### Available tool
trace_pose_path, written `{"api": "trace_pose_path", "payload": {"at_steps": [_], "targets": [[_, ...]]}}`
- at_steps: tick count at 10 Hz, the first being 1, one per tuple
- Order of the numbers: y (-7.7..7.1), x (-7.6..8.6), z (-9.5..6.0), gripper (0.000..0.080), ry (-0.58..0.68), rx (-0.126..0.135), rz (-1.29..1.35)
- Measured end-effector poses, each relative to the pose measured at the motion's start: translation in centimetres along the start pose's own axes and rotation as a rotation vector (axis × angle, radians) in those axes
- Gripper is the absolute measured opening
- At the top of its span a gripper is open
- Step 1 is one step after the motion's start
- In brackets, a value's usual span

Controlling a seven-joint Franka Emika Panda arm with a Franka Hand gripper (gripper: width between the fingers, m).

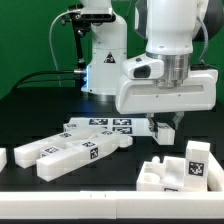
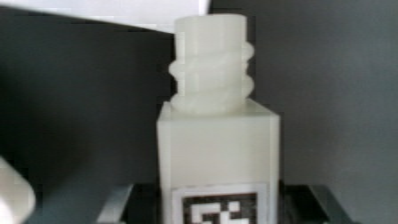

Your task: Assemble chair

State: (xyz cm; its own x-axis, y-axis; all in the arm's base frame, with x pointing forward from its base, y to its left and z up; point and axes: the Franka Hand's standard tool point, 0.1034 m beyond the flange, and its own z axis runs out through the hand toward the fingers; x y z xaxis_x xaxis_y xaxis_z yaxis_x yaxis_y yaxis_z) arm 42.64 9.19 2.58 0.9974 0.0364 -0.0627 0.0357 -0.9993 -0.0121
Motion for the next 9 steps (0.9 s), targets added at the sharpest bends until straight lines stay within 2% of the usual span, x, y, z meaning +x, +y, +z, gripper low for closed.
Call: {"api": "trace_pose_path", "payload": {"at_steps": [1, 3, 5, 6, 7, 8, 9], "targets": [[0.46, -0.07, 0.09, 0.0281, 0.004, 0.006, 0.055], [0.34, -0.13, 0.18, 0.0301, 0.002, 0.004, 0.073], [0.37, -0.13, 0.18, 0.0567, 0.002, 0.004, 0.074], [0.38, -0.13, 0.18, 0.0567, 0.002, 0.004, 0.074], [0.37, -0.18, 0.19, 0.0632, -0.003, 0.004, 0.074], [0.35, -0.28, 0.17, 0.0644, -0.032, 0.008, 0.077], [0.29, 0.41, -0.24, 0.0644, -0.058, 0.016, 0.091]]}}
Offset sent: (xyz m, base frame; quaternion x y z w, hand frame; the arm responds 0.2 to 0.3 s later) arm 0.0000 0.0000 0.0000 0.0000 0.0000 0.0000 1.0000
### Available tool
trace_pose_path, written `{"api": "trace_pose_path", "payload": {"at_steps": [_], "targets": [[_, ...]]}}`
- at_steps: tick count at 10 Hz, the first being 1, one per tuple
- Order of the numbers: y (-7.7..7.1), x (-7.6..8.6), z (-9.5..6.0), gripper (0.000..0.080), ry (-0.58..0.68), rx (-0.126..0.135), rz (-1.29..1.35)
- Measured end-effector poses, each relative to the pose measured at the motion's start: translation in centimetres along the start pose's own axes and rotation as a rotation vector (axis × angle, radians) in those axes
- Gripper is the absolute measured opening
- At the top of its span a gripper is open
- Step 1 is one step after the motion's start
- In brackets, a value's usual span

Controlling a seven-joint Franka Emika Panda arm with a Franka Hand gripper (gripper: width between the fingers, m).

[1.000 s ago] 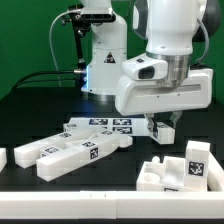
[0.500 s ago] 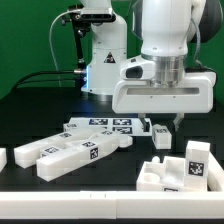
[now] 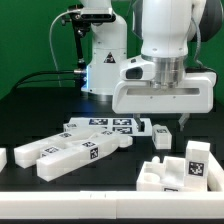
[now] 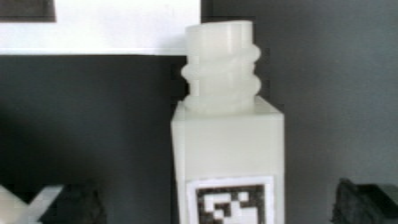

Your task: Assemble chair

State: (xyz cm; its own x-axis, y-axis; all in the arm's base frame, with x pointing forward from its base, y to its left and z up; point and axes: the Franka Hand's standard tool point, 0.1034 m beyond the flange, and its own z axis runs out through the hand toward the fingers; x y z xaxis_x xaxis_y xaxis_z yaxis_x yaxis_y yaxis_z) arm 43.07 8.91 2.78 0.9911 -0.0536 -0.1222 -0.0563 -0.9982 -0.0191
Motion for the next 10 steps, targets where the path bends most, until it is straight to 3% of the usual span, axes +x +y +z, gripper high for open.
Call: {"api": "trace_pose_path", "payload": {"at_steps": [2, 3, 5, 7, 8, 9, 10], "targets": [[-1.5, 1.4, -0.3, 0.0649, -0.203, -0.008, -0.045], [-2.0, 2.3, 0.0, 0.0649, -0.233, -0.011, -0.086], [-1.7, 1.3, 0.4, 0.0649, -0.386, -0.012, -0.081], [-1.4, 1.4, 0.6, 0.0649, -0.498, -0.015, -0.067], [-0.4, 0.6, 0.8, 0.0649, -0.61, -0.037, -0.023], [-0.4, 0.9, 0.8, 0.0649, -0.698, -0.062, 0.036], [-0.8, 1.6, 0.6, 0.0649, -0.723, -0.066, 0.031]]}}
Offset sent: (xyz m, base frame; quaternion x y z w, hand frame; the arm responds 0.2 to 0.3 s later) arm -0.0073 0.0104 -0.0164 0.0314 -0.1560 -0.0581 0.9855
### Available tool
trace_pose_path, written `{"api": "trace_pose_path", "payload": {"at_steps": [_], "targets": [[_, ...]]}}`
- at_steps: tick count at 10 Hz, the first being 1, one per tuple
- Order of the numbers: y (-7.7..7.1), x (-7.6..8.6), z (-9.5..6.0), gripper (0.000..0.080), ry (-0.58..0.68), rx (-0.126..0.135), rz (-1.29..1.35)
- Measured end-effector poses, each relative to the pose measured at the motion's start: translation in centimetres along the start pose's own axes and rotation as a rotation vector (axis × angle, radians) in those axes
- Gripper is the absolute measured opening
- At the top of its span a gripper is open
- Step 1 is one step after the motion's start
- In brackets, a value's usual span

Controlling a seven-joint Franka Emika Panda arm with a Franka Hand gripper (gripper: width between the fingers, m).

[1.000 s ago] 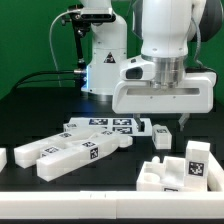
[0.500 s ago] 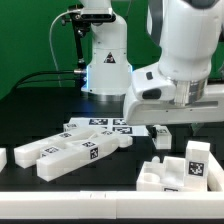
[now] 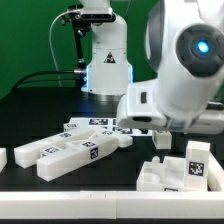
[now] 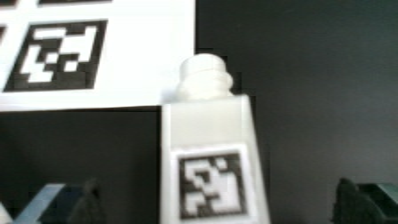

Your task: Assemble chair

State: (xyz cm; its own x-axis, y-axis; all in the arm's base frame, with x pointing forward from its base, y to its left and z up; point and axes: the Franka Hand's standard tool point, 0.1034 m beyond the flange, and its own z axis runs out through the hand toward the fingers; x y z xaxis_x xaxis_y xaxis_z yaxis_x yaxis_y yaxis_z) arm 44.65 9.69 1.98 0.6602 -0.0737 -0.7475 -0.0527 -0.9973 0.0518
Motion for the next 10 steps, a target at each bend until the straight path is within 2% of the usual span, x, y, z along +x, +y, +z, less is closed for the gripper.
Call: {"api": "trace_pose_path", "payload": {"at_steps": [2, 3, 4, 6, 8, 9, 10], "targets": [[0.2, 0.2, 0.1, 0.0649, 0.013, 0.003, 0.002], [0.2, 0.2, 0.2, 0.0649, 0.004, 0.016, 0.01], [0.4, 0.3, 0.4, 0.0649, -0.043, 0.078, 0.041], [1.2, 0.9, 0.9, 0.0649, -0.073, 0.118, 0.098], [1.3, 1.0, 0.8, 0.0649, -0.07, 0.116, 0.097], [1.3, 1.0, 0.8, 0.0547, -0.07, 0.117, 0.098], [1.4, 1.0, 0.8, 0.0547, -0.07, 0.118, 0.099]]}}
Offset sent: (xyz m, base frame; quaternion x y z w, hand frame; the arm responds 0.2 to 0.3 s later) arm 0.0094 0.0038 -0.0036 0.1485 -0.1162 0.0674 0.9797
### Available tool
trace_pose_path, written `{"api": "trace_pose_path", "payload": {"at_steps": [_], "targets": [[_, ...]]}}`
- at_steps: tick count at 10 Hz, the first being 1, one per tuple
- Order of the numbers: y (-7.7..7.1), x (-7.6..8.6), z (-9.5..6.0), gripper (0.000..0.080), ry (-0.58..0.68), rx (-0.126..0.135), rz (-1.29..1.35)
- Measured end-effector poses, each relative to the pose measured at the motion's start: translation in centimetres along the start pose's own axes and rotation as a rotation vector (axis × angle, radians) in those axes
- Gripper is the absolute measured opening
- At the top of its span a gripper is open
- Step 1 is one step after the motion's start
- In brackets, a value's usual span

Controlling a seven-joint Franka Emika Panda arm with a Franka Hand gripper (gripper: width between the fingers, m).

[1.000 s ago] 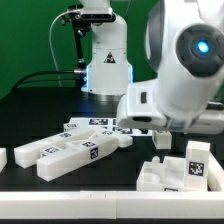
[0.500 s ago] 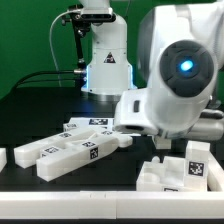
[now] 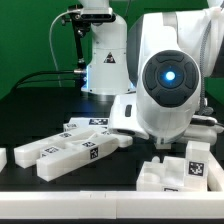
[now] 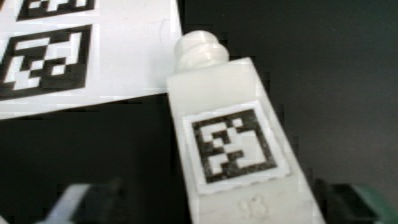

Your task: Assemble chair

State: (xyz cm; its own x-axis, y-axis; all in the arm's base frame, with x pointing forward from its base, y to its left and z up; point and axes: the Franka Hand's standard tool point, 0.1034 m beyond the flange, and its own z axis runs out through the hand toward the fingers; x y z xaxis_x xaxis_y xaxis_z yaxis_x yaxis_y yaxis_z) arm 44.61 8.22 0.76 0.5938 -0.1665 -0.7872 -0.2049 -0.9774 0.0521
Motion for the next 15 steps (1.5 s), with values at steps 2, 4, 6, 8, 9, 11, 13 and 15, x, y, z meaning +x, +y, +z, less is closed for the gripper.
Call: {"api": "trace_pose_path", "payload": {"at_steps": [2, 4, 6, 8, 9, 11, 13, 15], "targets": [[0.1, 0.0, 0.0, 0.0284, 0.0, 0.002, 0.001], [0.3, 0.0, -0.3, 0.0284, 0.0, 0.006, -0.001], [1.6, -1.2, -4.9, 0.0284, 0.012, 0.04, -0.007], [2.3, -1.5, -10.1, 0.0284, 0.161, 0.082, -0.041], [2.5, -1.8, -11.5, 0.0284, 0.26, 0.087, -0.058], [2.4, -1.6, -11.8, 0.0284, 0.423, 0.096, -0.067], [2.2, -0.9, -12.4, 0.0285, 0.554, 0.104, -0.067], [1.7, -0.1, -15.7, 0.0285, 0.688, 0.128, -0.103]]}}
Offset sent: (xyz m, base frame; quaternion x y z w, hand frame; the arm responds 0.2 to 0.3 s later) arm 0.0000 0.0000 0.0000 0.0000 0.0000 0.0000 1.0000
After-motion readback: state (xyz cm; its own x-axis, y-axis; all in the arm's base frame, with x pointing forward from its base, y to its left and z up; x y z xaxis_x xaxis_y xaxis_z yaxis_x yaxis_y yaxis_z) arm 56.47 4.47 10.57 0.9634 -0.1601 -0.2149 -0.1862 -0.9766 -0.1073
